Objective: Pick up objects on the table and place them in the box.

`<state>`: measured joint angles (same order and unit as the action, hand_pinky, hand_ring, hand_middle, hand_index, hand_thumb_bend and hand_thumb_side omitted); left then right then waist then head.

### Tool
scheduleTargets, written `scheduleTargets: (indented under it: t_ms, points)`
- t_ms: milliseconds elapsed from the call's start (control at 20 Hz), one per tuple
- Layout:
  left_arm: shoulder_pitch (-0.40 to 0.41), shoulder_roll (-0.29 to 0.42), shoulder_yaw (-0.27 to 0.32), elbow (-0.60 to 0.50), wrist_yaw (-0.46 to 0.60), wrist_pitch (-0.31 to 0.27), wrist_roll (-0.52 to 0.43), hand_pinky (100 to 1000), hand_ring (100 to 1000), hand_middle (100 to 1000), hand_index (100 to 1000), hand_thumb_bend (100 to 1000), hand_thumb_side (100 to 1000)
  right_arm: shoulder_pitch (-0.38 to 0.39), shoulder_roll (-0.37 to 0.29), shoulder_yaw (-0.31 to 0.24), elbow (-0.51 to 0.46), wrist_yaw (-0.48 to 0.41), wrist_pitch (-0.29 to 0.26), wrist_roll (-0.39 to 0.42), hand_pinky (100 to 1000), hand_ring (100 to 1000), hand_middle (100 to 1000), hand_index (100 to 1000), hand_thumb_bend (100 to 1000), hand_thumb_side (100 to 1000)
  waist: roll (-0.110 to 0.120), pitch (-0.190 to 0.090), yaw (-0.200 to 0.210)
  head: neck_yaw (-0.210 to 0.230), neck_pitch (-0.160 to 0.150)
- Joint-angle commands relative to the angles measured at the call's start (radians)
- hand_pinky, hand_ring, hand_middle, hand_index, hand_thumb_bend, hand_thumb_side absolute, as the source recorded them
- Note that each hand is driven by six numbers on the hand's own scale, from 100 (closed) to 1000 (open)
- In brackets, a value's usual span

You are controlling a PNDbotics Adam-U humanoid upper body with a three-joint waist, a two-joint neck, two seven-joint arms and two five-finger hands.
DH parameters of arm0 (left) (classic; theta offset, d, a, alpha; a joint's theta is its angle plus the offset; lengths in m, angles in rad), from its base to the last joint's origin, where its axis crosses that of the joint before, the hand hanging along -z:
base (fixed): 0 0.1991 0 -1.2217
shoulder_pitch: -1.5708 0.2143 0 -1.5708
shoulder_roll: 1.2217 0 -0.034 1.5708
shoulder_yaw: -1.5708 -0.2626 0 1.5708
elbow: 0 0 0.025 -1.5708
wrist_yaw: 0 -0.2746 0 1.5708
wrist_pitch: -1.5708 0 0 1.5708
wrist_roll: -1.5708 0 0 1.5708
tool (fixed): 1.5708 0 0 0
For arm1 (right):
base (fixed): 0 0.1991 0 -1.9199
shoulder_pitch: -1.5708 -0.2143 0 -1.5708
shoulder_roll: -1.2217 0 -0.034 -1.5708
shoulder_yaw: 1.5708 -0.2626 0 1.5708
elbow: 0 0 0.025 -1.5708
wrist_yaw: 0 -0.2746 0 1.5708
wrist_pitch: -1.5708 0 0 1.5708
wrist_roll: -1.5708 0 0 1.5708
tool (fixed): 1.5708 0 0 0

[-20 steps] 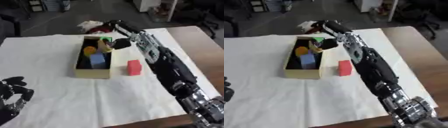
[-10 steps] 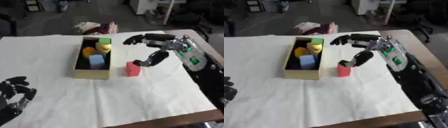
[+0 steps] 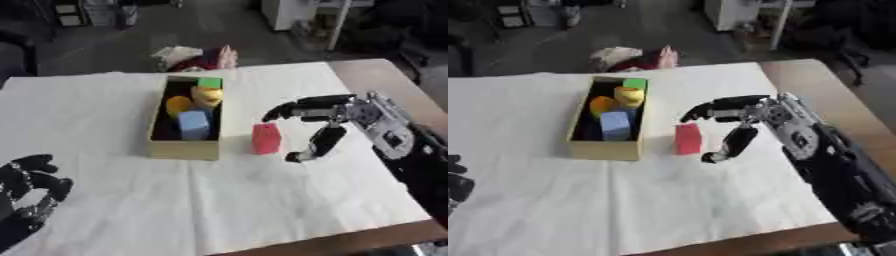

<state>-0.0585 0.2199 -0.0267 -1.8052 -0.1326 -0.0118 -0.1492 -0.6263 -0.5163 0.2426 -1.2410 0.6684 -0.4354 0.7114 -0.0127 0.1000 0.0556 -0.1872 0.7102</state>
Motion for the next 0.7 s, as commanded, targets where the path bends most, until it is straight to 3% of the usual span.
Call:
scheduleTargets:
  t_ms: [50, 700]
  points:
    - [-0.003, 0.010, 0.005, -0.012, -0.001, 0.000, -0.002, 657, 579, 590, 756, 550, 436, -0.035, 0.026, -0.023, 0.062, 0.114, -0.023, -0.088, 925, 981, 962, 1000, 406, 314, 0.004, -0.014, 0.000, -0.002, -0.008]
    - [-0.002, 0.006, 0.005, -0.013, 0.000, 0.000, -0.004, 658, 579, 591, 757, 547, 437, -0.087, 0.121, -0.069, 0.240, 0.297, -0.017, -0.256, 914, 967, 943, 1000, 395, 338, 0.009, -0.014, 0.009, -0.002, -0.007]
